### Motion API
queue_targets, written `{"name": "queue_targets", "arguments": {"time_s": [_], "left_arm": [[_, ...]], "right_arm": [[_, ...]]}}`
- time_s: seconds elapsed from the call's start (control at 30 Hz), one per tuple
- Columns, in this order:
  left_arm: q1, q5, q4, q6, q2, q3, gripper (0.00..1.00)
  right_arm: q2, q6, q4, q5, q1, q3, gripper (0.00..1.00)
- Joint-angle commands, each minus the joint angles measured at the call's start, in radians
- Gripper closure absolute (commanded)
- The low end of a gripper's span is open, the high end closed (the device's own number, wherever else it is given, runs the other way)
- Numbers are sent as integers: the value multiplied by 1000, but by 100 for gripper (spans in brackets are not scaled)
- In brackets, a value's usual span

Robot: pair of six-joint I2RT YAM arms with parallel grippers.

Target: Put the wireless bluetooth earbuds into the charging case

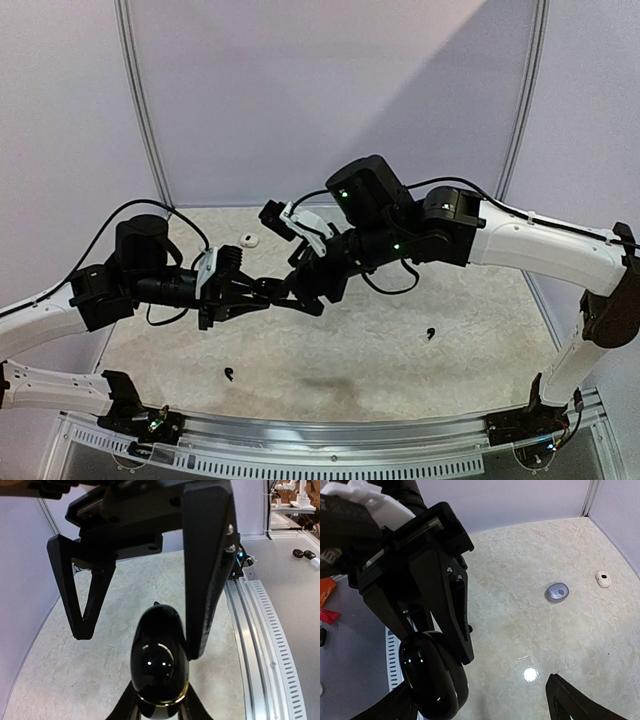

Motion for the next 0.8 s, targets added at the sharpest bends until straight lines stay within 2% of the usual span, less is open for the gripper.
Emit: {"name": "queue_targets", "arguments": {"time_s": [0.0, 0.3, 0.53, 0.7, 0.77], "left_arm": [[-23, 35, -96, 62, -16, 1, 100], [-25, 22, -61, 24, -24, -2, 100], [-17, 65, 13, -165, -18, -42, 100], [15, 86, 175, -365, -1, -122, 100], [15, 87, 238, -390, 1, -145, 100]], "right_arm": [[2, 34, 25, 30, -43, 31, 11], [18, 45, 20, 1, -48, 27, 12], [30, 72, 35, -22, -56, 27, 12], [32, 97, 73, -68, -71, 38, 12], [34, 104, 80, -86, -77, 46, 11]]}}
